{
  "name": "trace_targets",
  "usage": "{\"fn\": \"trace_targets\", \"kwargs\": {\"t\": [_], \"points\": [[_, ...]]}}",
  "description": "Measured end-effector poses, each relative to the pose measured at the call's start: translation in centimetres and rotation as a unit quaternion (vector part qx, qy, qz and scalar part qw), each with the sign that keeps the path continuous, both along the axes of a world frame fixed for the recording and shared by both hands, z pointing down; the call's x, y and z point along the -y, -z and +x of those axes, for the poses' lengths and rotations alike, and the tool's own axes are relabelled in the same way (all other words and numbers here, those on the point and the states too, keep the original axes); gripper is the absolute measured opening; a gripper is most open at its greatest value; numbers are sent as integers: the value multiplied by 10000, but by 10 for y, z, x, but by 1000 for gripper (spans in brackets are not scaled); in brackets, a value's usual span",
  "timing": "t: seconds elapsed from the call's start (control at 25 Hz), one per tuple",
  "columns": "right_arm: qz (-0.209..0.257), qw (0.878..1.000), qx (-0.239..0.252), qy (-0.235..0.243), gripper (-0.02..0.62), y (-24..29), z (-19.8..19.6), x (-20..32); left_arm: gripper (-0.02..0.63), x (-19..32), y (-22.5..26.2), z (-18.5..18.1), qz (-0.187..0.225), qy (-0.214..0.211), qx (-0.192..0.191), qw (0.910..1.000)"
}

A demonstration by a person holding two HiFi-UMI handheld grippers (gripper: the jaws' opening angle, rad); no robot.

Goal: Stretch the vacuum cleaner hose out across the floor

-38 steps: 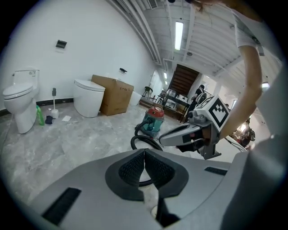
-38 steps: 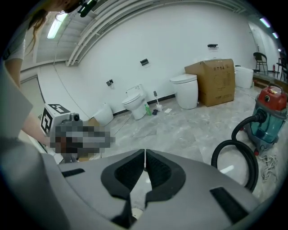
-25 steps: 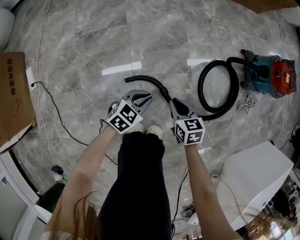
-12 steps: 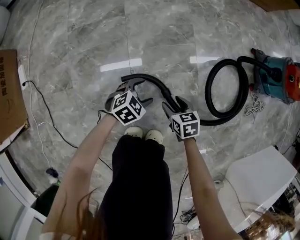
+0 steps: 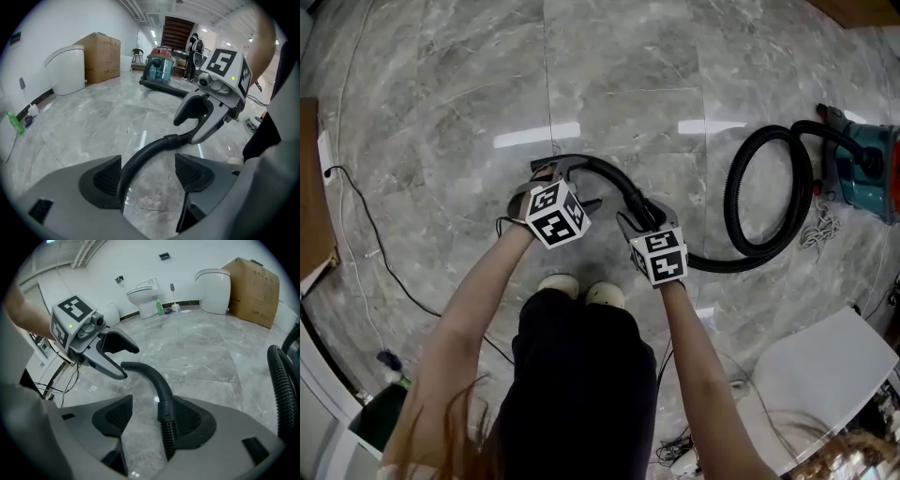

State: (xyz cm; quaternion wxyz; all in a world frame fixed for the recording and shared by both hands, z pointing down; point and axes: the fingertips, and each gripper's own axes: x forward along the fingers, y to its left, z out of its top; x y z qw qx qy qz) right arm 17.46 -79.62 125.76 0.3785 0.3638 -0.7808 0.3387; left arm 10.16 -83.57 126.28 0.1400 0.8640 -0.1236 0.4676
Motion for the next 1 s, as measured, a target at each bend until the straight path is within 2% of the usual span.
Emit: {"fn": "trace_targets", "kwargs": {"t": [0.16, 0.28, 0.6, 0.72, 0.84, 1.0], "points": [[-122, 9998, -167, -76, 255, -30, 9, 5, 341, 8, -22, 3, -130, 260, -76, 9995], [-175, 9996, -192, -147, 255, -49, 11, 9, 341, 9, -36, 3, -87, 90, 27, 9999], [-383, 9968, -640, 293, 255, -92, 9, 6, 341, 17, -59, 7, -133, 173, -36, 9998], [-339, 9959, -756, 374, 253, -95, 12, 6, 341, 16, -62, 10, -35, -35, 18, 10000], [-331, 9959, -718, 433, 247, -94, 12, 7, 341, 18, -68, 8, -5, -264, 224, 9994], [-276, 9976, -441, 465, 244, -77, 10, 1, 341, 13, -64, 8, -252, -228, 314, 9989]]}}
